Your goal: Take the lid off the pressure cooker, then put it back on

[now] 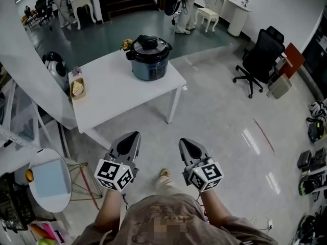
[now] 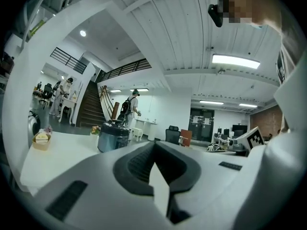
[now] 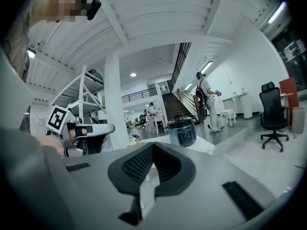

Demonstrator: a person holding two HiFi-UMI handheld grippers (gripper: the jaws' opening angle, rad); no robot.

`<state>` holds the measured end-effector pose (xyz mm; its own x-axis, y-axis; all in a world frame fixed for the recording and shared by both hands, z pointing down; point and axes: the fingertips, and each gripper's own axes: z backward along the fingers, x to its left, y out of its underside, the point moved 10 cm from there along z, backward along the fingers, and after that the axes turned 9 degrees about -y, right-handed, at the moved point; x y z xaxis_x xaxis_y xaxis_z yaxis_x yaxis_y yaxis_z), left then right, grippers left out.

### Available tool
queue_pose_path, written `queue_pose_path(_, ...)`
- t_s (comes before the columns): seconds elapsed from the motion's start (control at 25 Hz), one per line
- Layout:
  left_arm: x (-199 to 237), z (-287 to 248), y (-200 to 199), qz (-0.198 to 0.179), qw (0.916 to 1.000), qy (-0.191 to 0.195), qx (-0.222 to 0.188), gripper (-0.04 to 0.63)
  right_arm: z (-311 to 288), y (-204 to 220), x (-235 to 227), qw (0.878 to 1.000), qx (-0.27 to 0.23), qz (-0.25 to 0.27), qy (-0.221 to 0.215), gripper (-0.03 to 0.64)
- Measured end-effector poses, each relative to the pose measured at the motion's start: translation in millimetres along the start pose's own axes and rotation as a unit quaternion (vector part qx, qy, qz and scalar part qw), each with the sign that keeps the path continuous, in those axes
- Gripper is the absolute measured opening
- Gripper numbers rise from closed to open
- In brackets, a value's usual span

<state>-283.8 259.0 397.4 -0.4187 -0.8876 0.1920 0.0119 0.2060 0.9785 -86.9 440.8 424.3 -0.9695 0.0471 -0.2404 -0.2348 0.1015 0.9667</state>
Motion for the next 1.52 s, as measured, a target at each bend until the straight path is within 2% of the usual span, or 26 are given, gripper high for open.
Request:
queue_pose_path(0.44,15.2,-113.2,-20.8,0.0,0.9995,-0.029,-0.015,0.003,-69.5,-40.9,-104.9,0.999,0.019,0.019,-0.036,-0.003)
queue_pose_path(0.88,50.1,-192.7,-34.6,-0.009,0.9986,-0.047,-0.023,0.002,-133.8,-51.0,-169.1,0.998,0.019,0.01,-0.053,-0.003)
queue_pose_path(1.16,87.9,-257.8,-48.5,-0.008,0.9985,-0.045,-0.031,0.003,-197.2,-70.8,-211.6,0.998,0.011,0.008,-0.06,-0.002)
queue_pose_path(1.52,150.5,-338.1,-74.8,-0.01,0.999,-0.033,-0.029,0.003,-287.3,-100.7,-258.5,0.998,0.013,0.038,-0.057,-0.003)
